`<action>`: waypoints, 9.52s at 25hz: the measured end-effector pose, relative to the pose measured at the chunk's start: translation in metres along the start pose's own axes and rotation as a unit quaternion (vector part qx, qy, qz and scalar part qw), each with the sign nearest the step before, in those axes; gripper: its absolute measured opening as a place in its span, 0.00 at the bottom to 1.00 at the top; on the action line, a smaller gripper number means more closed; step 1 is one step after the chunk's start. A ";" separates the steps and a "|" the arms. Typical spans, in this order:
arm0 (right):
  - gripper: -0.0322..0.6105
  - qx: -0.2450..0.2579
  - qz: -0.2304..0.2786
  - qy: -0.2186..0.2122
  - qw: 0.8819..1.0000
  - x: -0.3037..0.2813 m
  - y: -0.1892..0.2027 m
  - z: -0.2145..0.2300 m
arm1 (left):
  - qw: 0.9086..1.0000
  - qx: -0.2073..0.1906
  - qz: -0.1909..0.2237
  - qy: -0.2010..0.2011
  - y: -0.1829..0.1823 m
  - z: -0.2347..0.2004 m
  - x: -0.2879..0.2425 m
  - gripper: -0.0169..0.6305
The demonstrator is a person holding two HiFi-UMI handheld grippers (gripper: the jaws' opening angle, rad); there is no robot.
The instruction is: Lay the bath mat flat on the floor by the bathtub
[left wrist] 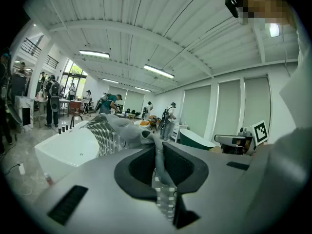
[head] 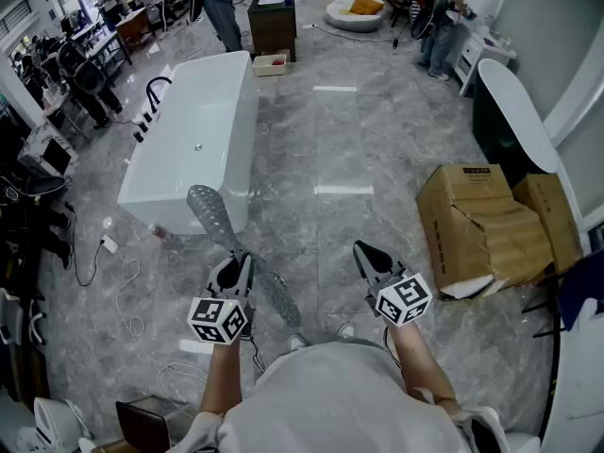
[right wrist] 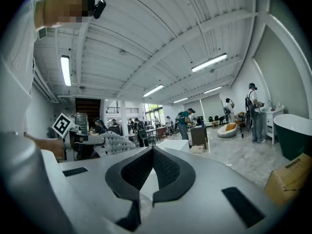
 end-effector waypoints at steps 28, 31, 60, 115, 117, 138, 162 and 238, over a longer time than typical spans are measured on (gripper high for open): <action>0.09 -0.059 -0.028 0.039 0.997 -0.017 0.028 0.180 | 1.000 0.006 -0.028 0.006 -0.004 0.036 -0.179 0.10; 0.09 -0.060 -0.034 0.042 0.997 -0.057 0.023 0.190 | 0.999 0.013 -0.035 0.016 -0.009 0.007 -0.209 0.10; 0.09 -0.112 -0.074 0.076 0.988 -0.339 0.023 0.312 | 0.986 -0.018 -0.150 0.067 -0.012 -0.200 -0.467 0.10; 0.09 -0.153 -0.390 -0.143 0.896 -0.601 0.402 0.361 | 0.918 0.236 -0.189 -0.256 0.421 -0.460 -0.575 0.09; 0.09 -0.156 -0.393 -0.149 0.894 -0.601 0.413 0.347 | 0.913 0.242 -0.190 -0.267 0.436 -0.463 -0.556 0.09; 0.09 -0.112 -0.451 -0.218 0.858 -0.618 0.501 0.183 | 0.879 0.288 -0.203 -0.321 0.553 -0.499 -0.368 0.09; 0.09 -0.090 -0.478 -0.219 0.846 -0.667 0.557 0.048 | 0.843 0.290 -0.237 -0.386 0.652 -0.669 -0.191 0.09; 0.48 0.107 -0.643 -0.276 0.706 -0.811 1.034 0.087 | 0.576 0.660 -0.085 -0.475 0.860 -0.504 -0.238 0.05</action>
Point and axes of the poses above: the fingertips, and each gripper's own axes: x backward along the fingers, z to its right, y out of its underside, the point moved 4 cm from there along x, backward along the fingers, and after that the axes turned 1 degree about -z, right-handed, at the moved point
